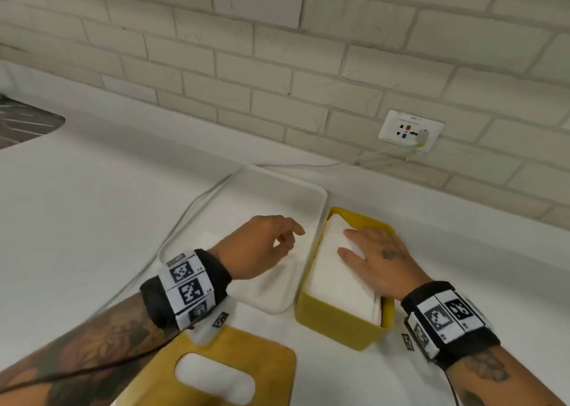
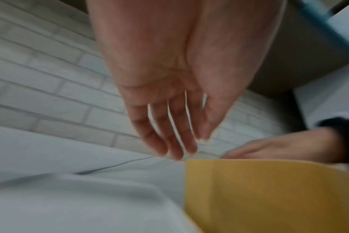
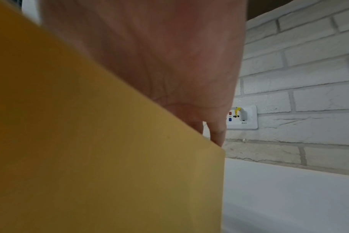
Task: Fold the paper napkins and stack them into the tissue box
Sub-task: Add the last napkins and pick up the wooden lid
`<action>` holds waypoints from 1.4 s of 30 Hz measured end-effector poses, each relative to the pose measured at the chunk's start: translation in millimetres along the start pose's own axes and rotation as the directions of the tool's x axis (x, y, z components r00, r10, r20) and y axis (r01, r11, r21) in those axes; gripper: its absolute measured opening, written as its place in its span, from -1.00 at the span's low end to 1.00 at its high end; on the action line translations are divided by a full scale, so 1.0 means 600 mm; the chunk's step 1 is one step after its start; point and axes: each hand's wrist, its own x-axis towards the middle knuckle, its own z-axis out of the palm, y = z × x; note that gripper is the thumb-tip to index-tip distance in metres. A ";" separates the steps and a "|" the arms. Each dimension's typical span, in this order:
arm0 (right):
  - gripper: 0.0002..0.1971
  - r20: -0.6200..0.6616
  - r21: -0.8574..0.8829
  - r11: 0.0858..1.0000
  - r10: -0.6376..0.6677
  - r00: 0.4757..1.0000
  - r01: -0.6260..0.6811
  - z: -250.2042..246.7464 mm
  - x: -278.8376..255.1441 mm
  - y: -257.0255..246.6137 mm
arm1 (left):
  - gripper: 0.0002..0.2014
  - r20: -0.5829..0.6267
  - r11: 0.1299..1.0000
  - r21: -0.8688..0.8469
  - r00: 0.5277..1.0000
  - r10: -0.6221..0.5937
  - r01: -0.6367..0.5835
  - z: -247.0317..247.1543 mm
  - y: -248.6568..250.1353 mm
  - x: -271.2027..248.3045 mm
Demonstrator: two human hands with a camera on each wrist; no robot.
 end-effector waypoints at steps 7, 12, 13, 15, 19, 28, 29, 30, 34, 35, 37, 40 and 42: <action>-0.24 -0.062 0.123 0.991 -0.036 0.997 0.043 0.024 -0.062 -0.013 | -0.35 0.436 0.907 0.386 0.833 -0.341 0.169 -0.015 -0.088 0.025; 0.02 -0.137 0.148 0.987 -0.040 0.990 0.061 0.036 -0.069 -0.011 | -0.31 0.442 0.860 0.489 0.808 -0.389 0.147 -0.002 -0.090 0.041; 0.02 -0.146 0.149 0.987 -0.041 0.988 0.062 0.036 -0.069 -0.011 | -0.31 0.449 0.846 0.515 0.796 -0.406 0.141 -0.001 -0.088 0.045; 0.02 -0.150 0.155 0.986 -0.037 0.988 0.061 0.034 -0.071 -0.013 | -0.34 0.449 0.813 0.571 0.787 -0.423 0.111 -0.001 -0.083 0.053; -0.06 -0.139 0.166 0.985 -0.027 0.990 0.050 0.031 -0.074 -0.016 | -0.44 0.438 0.775 0.629 0.794 -0.421 0.064 -0.003 -0.081 0.056; -0.39 -0.212 0.591 0.800 0.025 0.977 0.107 -0.012 -0.089 -0.038 | -0.73 0.314 0.968 0.091 0.916 -0.249 0.232 -0.092 -0.033 0.030; -0.37 -0.201 0.677 0.725 0.016 0.979 0.128 -0.021 -0.091 -0.046 | -0.77 0.272 0.971 -0.009 0.935 -0.227 0.238 -0.105 -0.017 0.029; -0.34 -0.185 0.770 0.620 -0.009 0.983 0.150 -0.030 -0.092 -0.055 | -0.82 0.235 0.962 -0.122 0.949 -0.211 0.244 -0.113 -0.002 0.028; -0.38 -0.230 0.942 0.247 -0.012 0.973 0.226 -0.062 -0.095 -0.090 | -0.66 0.162 0.864 -0.453 0.973 -0.163 0.220 -0.120 0.046 0.032; -0.42 -0.265 0.943 0.214 0.021 0.964 0.254 -0.071 -0.095 -0.095 | -0.64 0.157 0.832 -0.510 0.975 -0.159 0.217 -0.115 0.055 0.033; -0.48 -0.312 0.939 0.175 0.068 0.948 0.296 -0.084 -0.093 -0.096 | -0.66 0.155 0.783 -0.581 0.974 -0.163 0.224 -0.100 0.068 0.038; -0.59 -0.337 0.929 0.203 0.124 0.933 0.308 -0.093 -0.084 -0.081 | -0.71 0.153 0.707 -0.658 0.966 -0.208 0.257 -0.073 0.079 0.042; -0.65 -0.328 0.934 0.220 0.214 0.920 0.282 -0.093 -0.069 -0.058 | -0.71 0.160 0.677 -0.679 0.957 -0.242 0.284 -0.054 0.084 0.042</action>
